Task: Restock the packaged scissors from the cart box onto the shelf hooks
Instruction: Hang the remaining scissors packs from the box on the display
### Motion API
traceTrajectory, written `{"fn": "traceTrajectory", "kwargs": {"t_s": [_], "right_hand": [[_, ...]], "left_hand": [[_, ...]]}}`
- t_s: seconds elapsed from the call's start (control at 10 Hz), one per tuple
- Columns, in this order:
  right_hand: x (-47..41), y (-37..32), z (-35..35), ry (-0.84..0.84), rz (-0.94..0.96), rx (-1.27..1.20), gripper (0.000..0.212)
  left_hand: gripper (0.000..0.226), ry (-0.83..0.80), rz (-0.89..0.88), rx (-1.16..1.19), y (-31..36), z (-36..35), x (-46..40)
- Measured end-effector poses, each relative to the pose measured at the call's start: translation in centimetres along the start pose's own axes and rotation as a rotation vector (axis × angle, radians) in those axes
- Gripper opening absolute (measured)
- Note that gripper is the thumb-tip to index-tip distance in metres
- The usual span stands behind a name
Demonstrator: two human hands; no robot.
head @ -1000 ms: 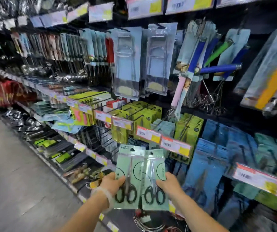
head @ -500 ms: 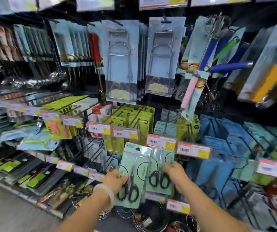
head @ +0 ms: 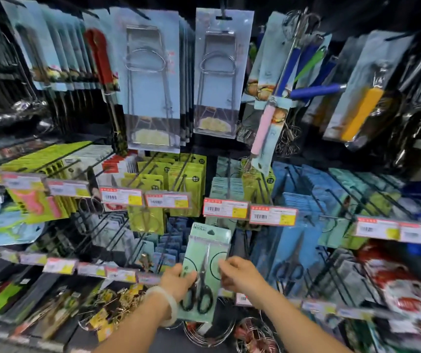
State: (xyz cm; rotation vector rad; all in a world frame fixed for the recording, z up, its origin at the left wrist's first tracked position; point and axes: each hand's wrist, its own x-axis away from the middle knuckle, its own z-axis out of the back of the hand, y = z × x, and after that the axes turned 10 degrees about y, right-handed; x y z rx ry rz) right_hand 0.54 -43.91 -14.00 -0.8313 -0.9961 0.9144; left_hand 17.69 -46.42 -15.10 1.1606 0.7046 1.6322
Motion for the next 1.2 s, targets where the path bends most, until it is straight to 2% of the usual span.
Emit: {"fn": "traceTrajectory", "kwargs": {"t_s": [0.1,0.3,0.4,0.5,0.6,1.0,1.1,1.2], "right_hand": [[0.5,0.3,-0.5,0.062,0.059,0.001,0.031],[-0.4,-1.7,1.4,0.252,0.244,0.052,0.031],[-1.3,-2.9,2.2,0.315,0.282,-0.042,0.008],[-2.3,-3.3,2.3,0.362,0.263,-0.126,0.003],[-2.9,-2.8,2.0,0.369,0.225,-0.095,0.013],[-5.3,-2.0,1.3,0.369,0.114,-0.018,0.012],[-5.8,-1.9,1.3,0.41,0.074,0.059,0.038],[-5.7,-0.9,1.7,0.431,0.005,0.102,0.053]], "left_hand": [[0.004,-0.003,-0.046,-0.01,0.3,-1.3,-0.3],[0.006,0.059,-0.133,0.036,3.4,-3.0,-1.1],[0.012,0.077,-0.192,0.058,5.3,-3.4,-1.9],[0.011,0.108,-0.217,0.055,6.2,-3.8,-2.8],[0.009,0.109,-0.195,0.028,5.8,-4.2,-3.2],[0.018,0.07,-0.112,0.013,5.2,-5.1,-5.4],[0.05,0.075,-0.082,-0.037,4.9,-5.1,-6.2],[0.063,0.13,-0.047,-0.1,4.6,-4.4,-6.1]]}}
